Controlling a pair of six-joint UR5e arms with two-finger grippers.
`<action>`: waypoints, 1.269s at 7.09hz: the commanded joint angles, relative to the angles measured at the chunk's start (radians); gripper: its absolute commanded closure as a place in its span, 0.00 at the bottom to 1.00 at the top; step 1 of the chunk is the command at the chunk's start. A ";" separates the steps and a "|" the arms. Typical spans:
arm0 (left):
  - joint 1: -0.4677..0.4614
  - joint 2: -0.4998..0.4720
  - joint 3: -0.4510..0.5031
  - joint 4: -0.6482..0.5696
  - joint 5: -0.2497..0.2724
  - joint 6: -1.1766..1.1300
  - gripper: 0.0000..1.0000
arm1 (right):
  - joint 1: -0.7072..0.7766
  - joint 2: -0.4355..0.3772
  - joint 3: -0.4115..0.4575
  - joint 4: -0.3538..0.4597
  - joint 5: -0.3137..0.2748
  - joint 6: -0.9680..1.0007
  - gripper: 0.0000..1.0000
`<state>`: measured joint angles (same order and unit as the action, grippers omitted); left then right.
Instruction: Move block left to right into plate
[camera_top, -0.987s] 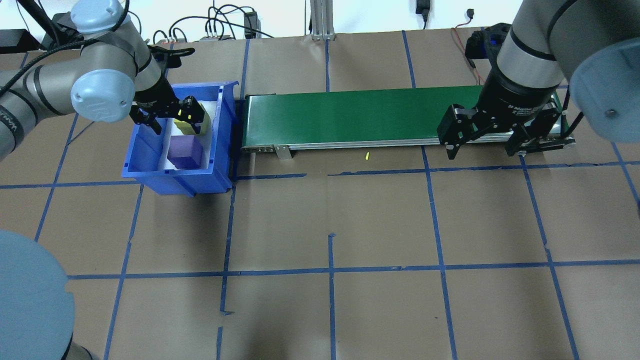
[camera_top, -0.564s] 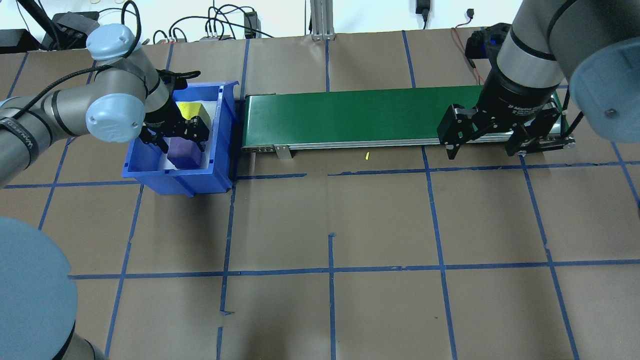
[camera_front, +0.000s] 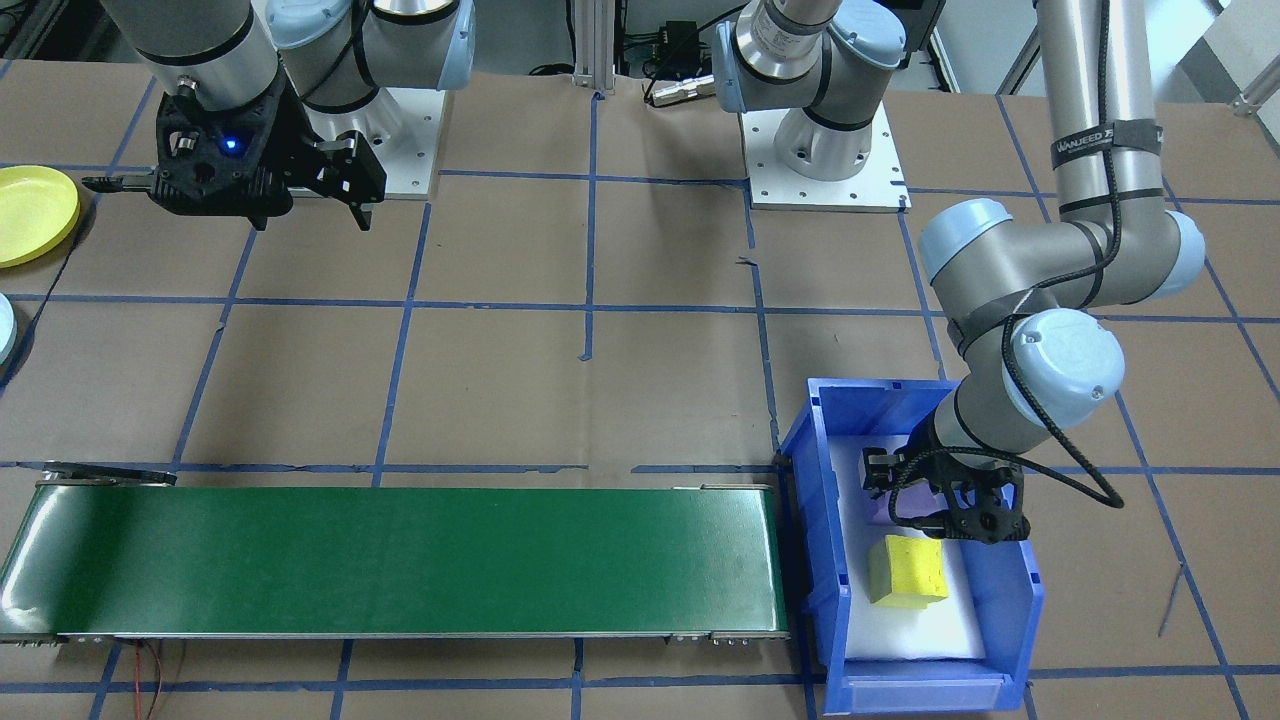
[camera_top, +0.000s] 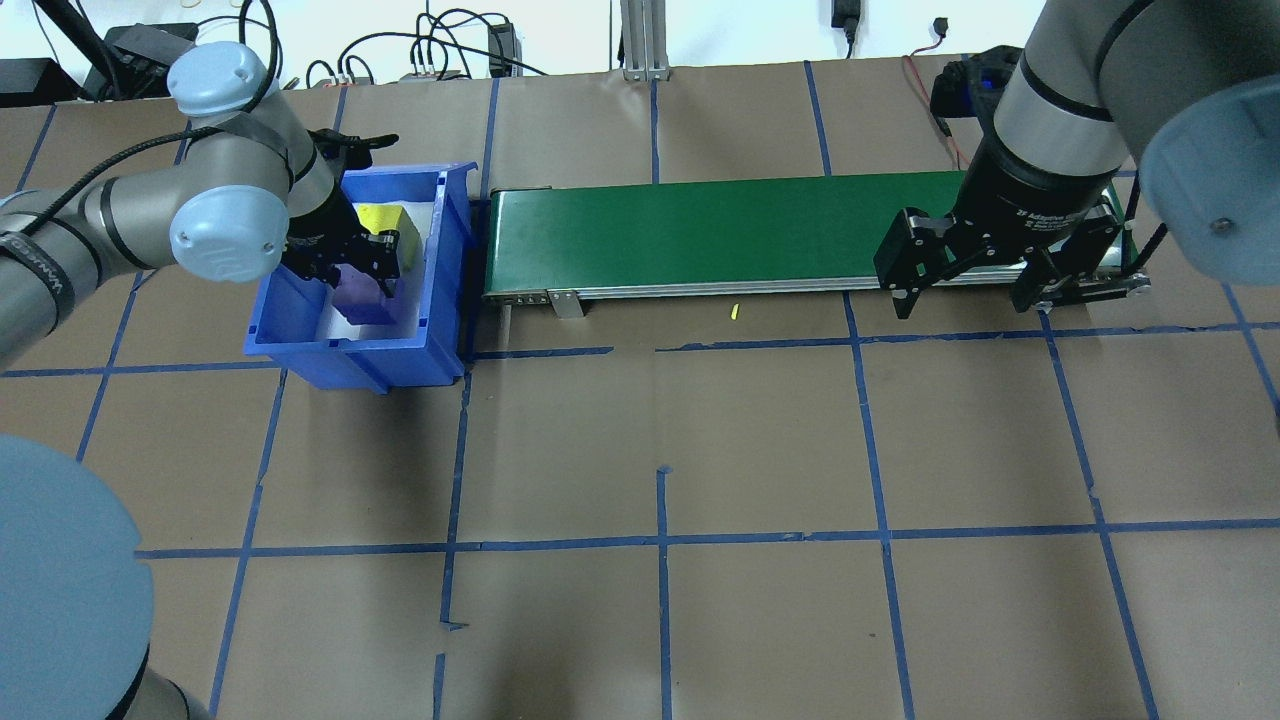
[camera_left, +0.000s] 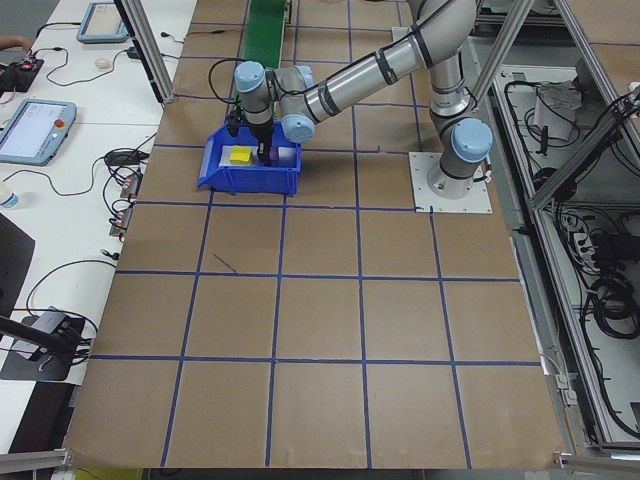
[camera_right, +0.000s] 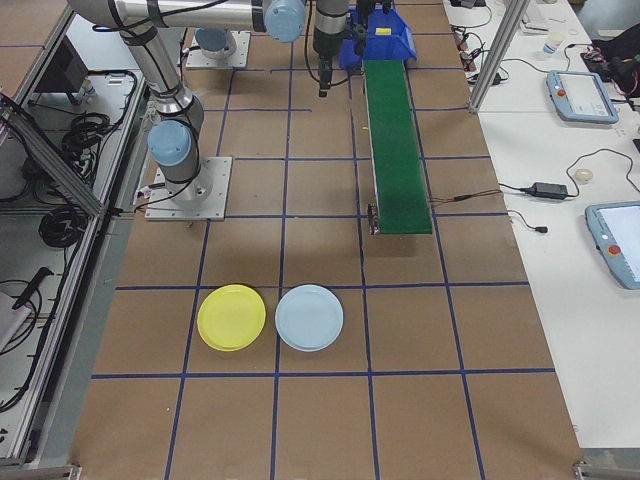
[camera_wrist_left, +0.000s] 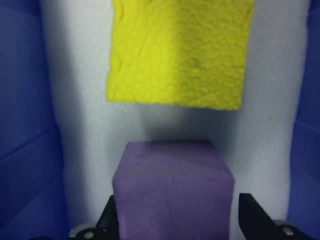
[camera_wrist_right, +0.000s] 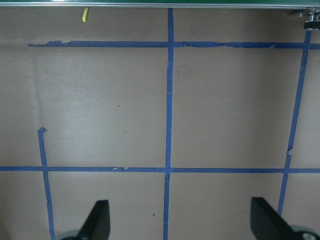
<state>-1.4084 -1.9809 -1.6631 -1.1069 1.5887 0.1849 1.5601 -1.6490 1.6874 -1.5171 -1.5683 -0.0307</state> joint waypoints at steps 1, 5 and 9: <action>-0.001 0.040 0.153 -0.143 -0.007 -0.019 0.65 | 0.000 0.000 0.000 0.000 -0.001 0.000 0.00; -0.145 0.120 0.218 -0.211 -0.082 -0.133 0.62 | 0.000 0.001 0.000 0.000 -0.001 0.000 0.00; -0.250 -0.056 0.217 -0.013 -0.081 -0.237 0.61 | 0.000 0.001 0.000 0.000 -0.001 0.000 0.00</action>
<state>-1.6318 -1.9763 -1.4465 -1.1746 1.5073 -0.0310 1.5601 -1.6475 1.6874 -1.5171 -1.5685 -0.0306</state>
